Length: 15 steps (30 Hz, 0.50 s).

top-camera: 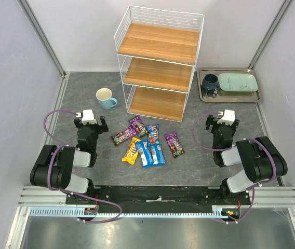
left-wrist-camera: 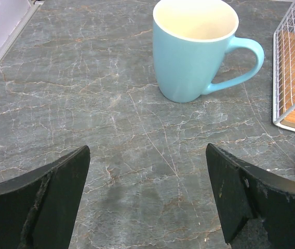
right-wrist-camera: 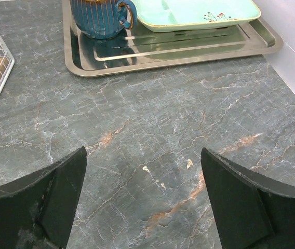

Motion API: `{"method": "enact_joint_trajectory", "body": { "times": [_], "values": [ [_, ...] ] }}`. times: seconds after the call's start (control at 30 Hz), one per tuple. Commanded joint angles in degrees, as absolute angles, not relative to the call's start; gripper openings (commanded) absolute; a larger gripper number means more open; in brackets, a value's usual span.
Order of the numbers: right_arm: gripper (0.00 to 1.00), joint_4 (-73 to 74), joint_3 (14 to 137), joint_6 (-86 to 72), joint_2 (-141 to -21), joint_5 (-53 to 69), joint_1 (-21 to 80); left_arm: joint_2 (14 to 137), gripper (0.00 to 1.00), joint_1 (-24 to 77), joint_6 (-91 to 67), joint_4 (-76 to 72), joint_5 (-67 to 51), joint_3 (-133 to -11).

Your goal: Place and organize the candy bags onto the shelf

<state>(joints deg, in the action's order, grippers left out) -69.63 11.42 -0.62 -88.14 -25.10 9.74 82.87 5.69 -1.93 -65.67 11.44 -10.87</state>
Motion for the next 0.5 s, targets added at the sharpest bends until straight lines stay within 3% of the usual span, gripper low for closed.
{"method": "enact_joint_trajectory", "body": {
  "times": [0.0, 0.47],
  "values": [
    [0.98, -71.5, 12.4, -0.8, -87.6, -24.6, 9.6, 82.8, 0.99, 5.5, -1.2, -68.1, 11.9, -11.8],
    [0.98, -72.6, 10.6, -1.8, -84.7, -28.0, 9.7, 82.7, 1.00, 5.5, -1.2, -68.1, 11.9, -11.7]
  ]
}}
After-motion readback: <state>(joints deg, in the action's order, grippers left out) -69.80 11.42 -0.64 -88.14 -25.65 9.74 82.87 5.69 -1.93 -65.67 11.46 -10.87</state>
